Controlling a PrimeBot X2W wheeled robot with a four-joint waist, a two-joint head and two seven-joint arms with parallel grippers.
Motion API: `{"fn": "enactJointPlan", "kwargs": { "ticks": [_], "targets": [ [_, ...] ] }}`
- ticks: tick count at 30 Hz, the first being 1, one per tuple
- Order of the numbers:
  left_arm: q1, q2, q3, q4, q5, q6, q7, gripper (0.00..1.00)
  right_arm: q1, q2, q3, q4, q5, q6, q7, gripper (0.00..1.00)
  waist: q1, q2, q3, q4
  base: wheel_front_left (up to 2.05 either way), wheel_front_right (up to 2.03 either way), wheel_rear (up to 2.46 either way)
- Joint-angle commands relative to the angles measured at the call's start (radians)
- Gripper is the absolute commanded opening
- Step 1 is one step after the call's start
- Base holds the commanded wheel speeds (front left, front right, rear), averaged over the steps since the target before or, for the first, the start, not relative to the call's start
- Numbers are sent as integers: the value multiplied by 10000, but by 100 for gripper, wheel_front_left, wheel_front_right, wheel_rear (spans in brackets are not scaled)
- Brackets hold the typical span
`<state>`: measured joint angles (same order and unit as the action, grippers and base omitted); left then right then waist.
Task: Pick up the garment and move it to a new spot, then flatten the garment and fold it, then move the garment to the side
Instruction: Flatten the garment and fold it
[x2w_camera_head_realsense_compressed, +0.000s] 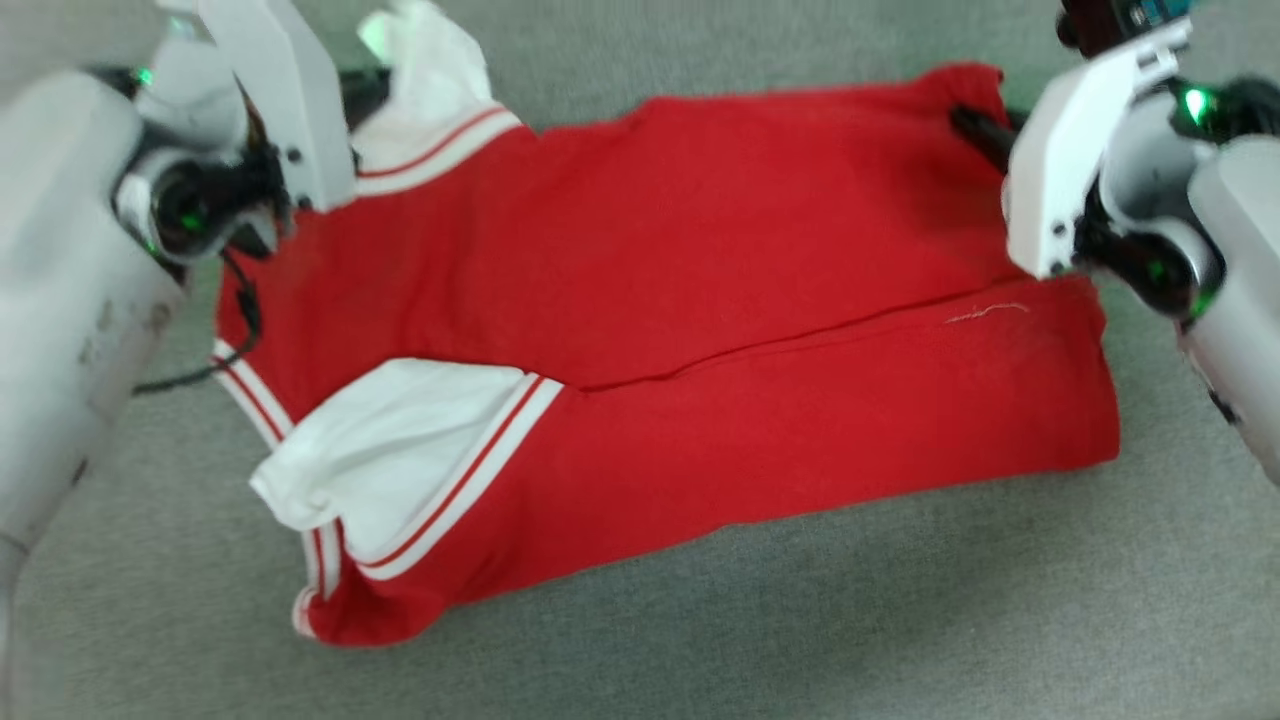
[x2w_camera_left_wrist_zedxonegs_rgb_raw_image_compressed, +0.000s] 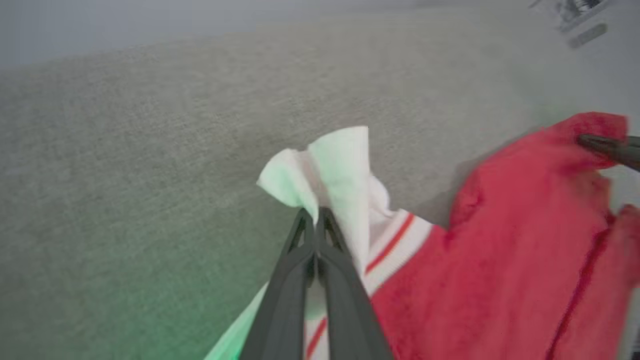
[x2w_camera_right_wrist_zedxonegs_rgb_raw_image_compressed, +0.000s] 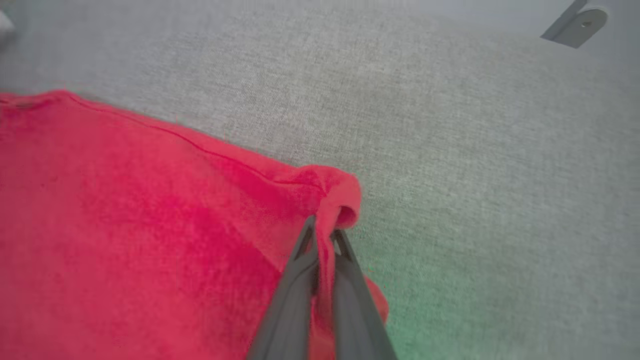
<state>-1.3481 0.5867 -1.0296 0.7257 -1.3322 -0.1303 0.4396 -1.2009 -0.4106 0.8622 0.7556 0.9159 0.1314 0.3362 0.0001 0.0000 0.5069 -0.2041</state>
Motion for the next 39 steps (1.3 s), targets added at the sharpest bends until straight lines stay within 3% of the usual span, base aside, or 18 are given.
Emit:
{"fn": "enactJointPlan", "kwargs": {
  "ticks": [1,10,16,24,29,39],
  "targets": [
    [157,144,26,-158,-86,6,-87,0,239,-148,76,-80,116,-16,-80,0,-1,0,-1240,626,0,0,0],
    [1787,1069,-449,-3469,-706,6,-1814,0,1823,-2184,630,-1942,1063,-16,-962,0,-1,0,-2422,1622,0,0,0],
    [3403,2162,-714,-5812,-997,6,-3218,0,3043,-3354,802,-3164,1260,-16,-1194,0,-1,0,-2758,1840,0,0,0],
    [5588,3515,-927,-7761,-1345,4,-4986,0,4660,-4427,51,-3858,1499,-16,-2005,0,-1,0,-2635,2088,0,0,0],
    [6546,3473,-1179,-7922,-1410,6,-5676,0,5659,-4572,-444,-3675,1311,-16,-2551,0,-1,0,-2403,2258,0,0,0],
    [6853,2365,-1468,-6359,-1481,5,-6119,0,6056,-4106,-1111,-3222,488,-16,-3095,0,-1,0,-1701,2274,0,0,0]
  ]
}}
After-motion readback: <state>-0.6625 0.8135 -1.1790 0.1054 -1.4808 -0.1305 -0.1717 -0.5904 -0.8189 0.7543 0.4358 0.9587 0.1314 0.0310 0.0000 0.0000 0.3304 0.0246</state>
